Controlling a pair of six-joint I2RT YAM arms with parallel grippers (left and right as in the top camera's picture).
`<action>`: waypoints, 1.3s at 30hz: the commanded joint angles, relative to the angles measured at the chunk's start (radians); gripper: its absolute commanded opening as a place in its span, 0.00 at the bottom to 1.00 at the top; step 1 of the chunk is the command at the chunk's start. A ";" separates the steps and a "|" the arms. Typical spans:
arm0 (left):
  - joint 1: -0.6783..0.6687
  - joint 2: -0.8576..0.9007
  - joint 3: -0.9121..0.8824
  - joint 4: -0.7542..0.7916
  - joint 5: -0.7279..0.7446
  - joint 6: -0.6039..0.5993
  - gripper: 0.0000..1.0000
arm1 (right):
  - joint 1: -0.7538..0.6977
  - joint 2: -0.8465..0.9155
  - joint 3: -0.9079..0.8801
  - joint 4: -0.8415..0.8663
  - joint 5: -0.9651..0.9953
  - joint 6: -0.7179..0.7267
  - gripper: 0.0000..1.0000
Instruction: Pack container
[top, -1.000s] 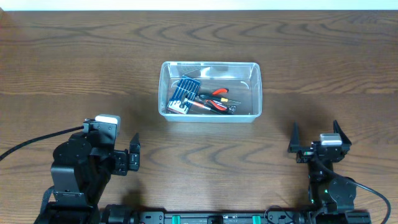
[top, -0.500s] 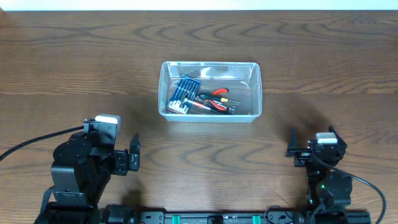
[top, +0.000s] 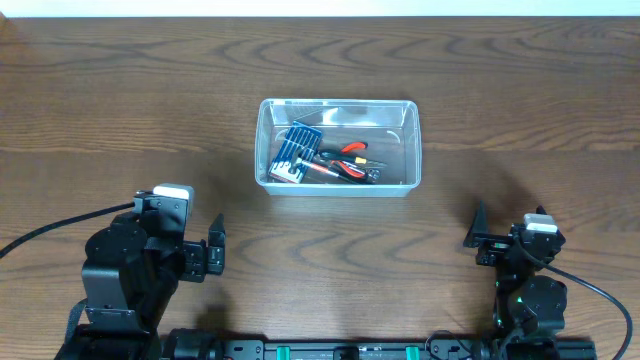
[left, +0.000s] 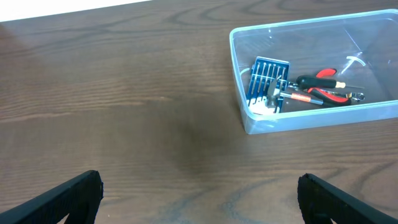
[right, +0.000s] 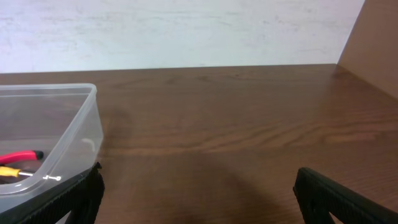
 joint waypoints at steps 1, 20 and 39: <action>-0.004 0.002 -0.001 0.001 0.007 0.017 0.98 | -0.007 -0.006 -0.004 0.000 0.003 0.019 0.99; -0.004 -0.002 -0.001 -0.030 -0.004 0.016 0.98 | -0.007 -0.006 -0.004 0.001 0.003 0.019 0.99; -0.004 -0.566 -0.455 0.185 0.064 0.048 0.98 | -0.007 -0.006 -0.004 0.000 0.003 0.019 0.99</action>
